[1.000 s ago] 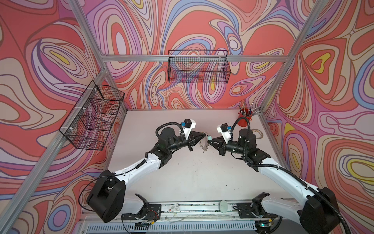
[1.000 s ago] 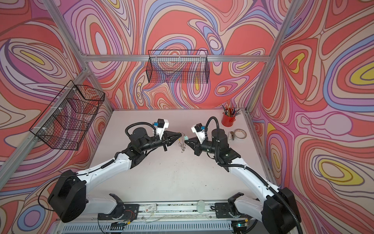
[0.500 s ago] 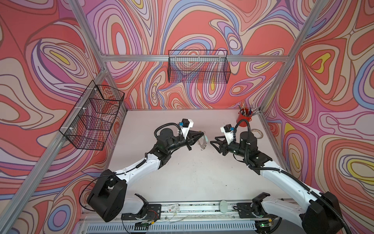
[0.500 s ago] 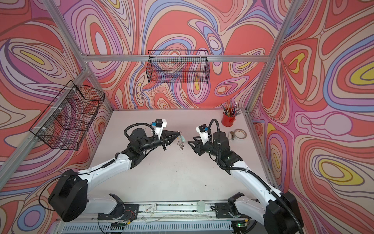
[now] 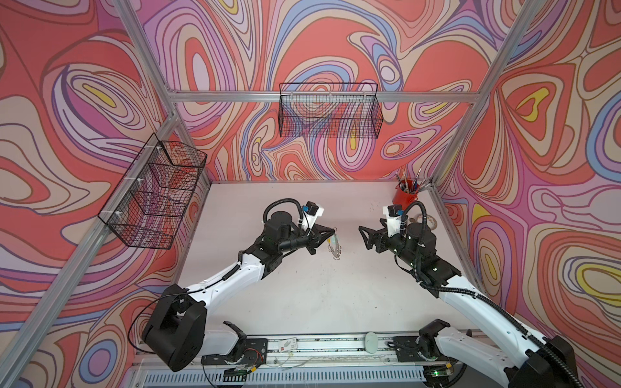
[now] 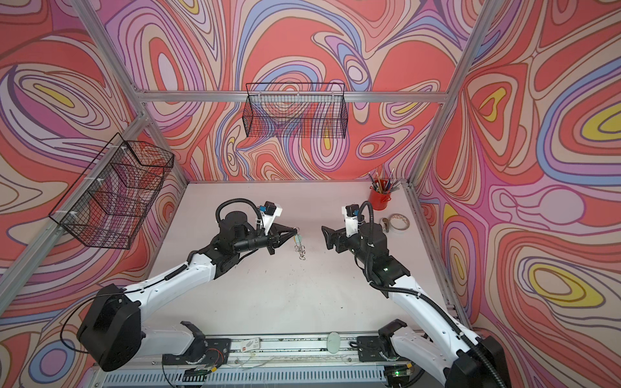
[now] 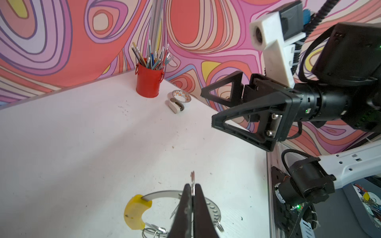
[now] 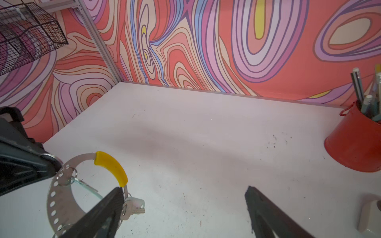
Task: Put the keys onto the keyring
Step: 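Hold the hoop up with the left gripper while the right gripper moves toward it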
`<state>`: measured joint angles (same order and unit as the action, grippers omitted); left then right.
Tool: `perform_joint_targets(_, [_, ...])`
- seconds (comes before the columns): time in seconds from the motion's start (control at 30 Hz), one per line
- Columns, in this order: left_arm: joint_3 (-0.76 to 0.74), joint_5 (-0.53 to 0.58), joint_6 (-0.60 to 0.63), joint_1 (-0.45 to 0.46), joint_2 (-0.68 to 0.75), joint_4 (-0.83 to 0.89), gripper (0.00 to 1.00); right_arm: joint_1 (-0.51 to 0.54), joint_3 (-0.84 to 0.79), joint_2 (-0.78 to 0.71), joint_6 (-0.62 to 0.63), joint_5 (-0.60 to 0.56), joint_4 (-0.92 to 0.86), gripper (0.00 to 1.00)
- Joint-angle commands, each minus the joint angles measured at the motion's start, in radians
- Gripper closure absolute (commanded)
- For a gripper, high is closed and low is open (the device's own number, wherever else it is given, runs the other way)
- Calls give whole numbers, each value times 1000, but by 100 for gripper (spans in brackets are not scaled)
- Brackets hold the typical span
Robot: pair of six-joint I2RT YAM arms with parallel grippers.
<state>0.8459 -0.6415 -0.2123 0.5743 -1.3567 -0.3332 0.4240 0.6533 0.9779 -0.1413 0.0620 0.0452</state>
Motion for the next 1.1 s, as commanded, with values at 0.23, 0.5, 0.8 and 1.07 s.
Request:
perform_joint_targets(0.23, [201,14,-30,52,-253,90,100,-3,-31,22,-26,-63,8,2])
perform_joint_targets(0.5, [249,-12,-116,88,-402,-42,100,-3,-64,15,-37,-102,13,2])
perform_joint_targets(0.8, [283,4,-154,90,-390,26,100,-2,-98,87,-67,153,43,11])
perform_joint_targets(1.07, [341,70,-145,94,-386,149,100,15,-153,156,-149,245,202,12])
